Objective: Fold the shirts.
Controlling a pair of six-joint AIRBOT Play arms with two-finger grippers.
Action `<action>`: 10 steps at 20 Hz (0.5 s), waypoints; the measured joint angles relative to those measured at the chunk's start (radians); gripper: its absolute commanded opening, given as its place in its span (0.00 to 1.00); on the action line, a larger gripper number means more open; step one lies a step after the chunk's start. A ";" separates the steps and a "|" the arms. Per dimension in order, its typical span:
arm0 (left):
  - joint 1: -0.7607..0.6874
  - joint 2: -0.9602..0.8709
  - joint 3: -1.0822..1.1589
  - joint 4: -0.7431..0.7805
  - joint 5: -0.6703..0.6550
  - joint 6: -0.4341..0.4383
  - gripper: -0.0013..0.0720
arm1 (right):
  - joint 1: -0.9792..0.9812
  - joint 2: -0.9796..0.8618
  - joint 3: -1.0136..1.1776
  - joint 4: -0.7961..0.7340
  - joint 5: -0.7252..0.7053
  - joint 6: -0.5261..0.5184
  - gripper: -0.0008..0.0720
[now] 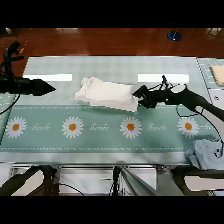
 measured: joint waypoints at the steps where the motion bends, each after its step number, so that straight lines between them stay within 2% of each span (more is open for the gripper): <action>1: 0.000 0.000 0.000 -0.001 -0.013 0.000 0.07 | 0.018 -0.012 -0.001 0.027 -0.023 0.000 0.81; 2: 0.000 0.000 0.000 -0.001 -0.027 0.000 0.07 | 0.031 -0.023 -0.001 0.048 -0.044 0.000 0.75; 3: 0.000 0.000 0.000 -0.001 -0.028 0.000 0.07 | 0.043 -0.032 -0.002 0.068 -0.057 -0.004 0.36; 4: 0.000 0.000 0.000 -0.001 -0.036 0.000 0.07 | 0.053 -0.041 -0.003 0.082 -0.063 -0.012 0.04; 10: 0.000 0.000 0.000 -0.002 -0.044 0.015 0.07 | 0.066 -0.010 0.053 0.190 0.051 -0.159 0.04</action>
